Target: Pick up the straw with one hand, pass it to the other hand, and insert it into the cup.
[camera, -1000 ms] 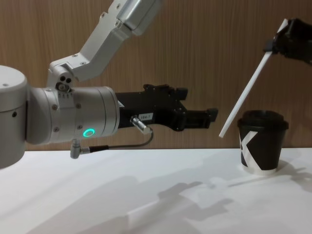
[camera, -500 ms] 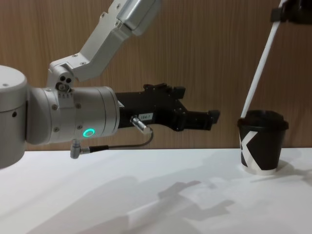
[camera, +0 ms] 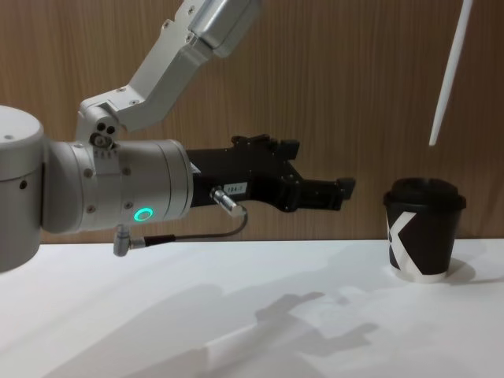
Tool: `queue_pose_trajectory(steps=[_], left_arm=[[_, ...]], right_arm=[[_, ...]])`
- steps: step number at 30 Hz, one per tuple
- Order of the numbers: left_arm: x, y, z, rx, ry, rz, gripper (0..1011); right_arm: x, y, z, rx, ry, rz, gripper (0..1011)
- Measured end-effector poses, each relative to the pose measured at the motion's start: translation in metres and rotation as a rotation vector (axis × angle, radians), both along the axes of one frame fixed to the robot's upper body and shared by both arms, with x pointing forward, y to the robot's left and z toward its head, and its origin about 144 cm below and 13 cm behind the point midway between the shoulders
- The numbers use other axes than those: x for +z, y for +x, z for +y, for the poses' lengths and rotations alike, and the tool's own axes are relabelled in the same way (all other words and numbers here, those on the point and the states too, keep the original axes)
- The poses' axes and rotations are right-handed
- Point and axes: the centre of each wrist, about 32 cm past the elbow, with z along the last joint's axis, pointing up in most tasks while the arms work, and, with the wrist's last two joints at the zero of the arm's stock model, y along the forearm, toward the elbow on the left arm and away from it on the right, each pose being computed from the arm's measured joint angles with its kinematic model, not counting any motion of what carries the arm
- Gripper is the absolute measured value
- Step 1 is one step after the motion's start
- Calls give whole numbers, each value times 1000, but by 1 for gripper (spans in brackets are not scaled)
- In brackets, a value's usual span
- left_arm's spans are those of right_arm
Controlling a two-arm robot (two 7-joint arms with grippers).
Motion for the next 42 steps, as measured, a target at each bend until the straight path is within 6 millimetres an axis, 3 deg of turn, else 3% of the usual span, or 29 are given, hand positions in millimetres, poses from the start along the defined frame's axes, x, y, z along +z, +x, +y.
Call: queue_pose_trajectory(steps=[12, 42], left_arm=[[0, 0, 0, 0, 0, 0, 1003], [0, 0, 0, 0, 0, 0, 1003]], right_arm=[[8, 0, -2, 32, -71, -52, 8], [-11, 25, 1, 73, -125, -57, 9]])
